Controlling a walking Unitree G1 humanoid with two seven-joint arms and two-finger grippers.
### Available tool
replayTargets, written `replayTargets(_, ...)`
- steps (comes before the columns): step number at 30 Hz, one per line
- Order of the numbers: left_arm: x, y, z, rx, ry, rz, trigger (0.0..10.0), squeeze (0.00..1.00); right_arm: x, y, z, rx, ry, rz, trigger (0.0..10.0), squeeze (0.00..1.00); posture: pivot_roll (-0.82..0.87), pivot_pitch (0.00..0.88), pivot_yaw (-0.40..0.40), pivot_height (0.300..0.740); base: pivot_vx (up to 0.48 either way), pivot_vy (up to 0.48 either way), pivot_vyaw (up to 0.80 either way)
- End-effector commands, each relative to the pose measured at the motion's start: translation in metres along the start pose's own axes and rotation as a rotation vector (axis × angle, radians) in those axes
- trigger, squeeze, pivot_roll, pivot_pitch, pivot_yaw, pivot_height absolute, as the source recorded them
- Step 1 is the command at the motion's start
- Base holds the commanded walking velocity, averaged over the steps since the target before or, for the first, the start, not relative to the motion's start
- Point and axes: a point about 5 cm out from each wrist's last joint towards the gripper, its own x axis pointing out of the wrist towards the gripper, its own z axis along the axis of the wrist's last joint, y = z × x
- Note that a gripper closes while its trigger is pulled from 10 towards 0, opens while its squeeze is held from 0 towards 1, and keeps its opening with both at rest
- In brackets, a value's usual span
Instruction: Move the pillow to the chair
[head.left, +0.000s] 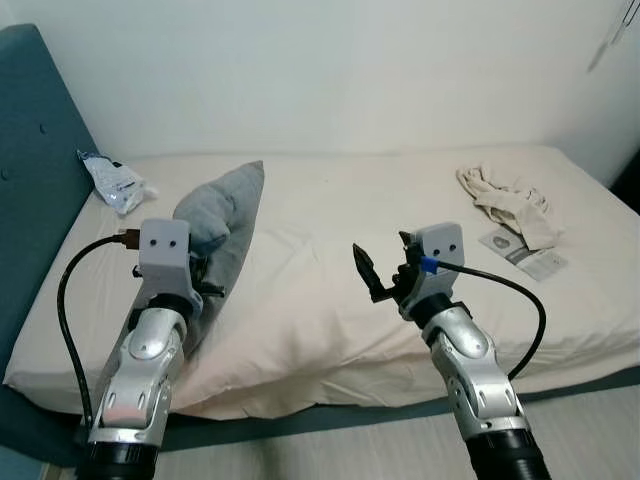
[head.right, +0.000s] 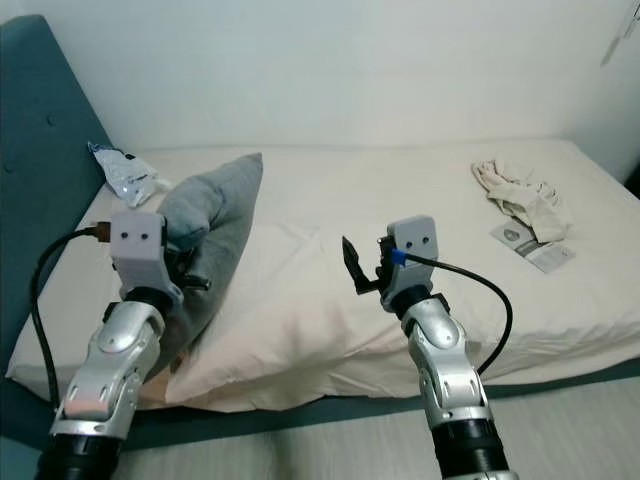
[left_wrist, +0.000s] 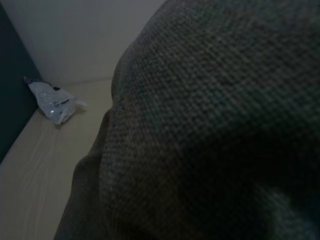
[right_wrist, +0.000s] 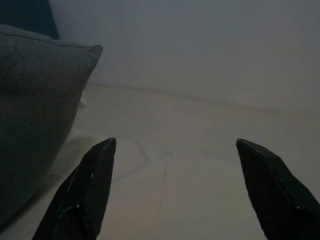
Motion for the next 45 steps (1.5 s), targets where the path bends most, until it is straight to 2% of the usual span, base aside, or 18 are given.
replayTargets(1, 0.0032, 0.0010, 0.0084, 0.006, -0.051, 0.009, 10.0, 0.00, 0.0016, 0.0014, -0.0003, -0.019, -0.003, 0.009, 10.0, 0.00, 0.02, 0.066, 0.000, 0.740, 0.000, 0.000, 0.00)
replayTargets(13, 0.0041, -0.0003, 0.0096, 0.007, -0.059, 0.012, 10.0, 0.00, 0.0020, 0.0015, -0.0003, -0.030, -0.018, 0.012, 10.0, 0.00, 0.03, 0.065, 0.002, 0.740, 0.000, 0.000, 0.05)
replayTargets(44, 0.0050, -0.0072, 0.0110, -0.006, -0.055, -0.028, 10.0, 0.00, -0.0013, -0.0035, -0.0039, -0.026, -0.018, -0.008, 10.0, 0.00, 0.02, 0.050, 0.016, 0.740, 0.000, 0.000, 0.80)
replayTargets(45, 0.0055, -0.0073, 0.0109, -0.006, -0.054, -0.029, 10.0, 0.00, -0.0020, -0.0047, -0.0047, 0.009, -0.019, -0.023, 10.0, 0.00, 0.02, 0.052, 0.016, 0.740, 0.000, 0.000, 0.00)
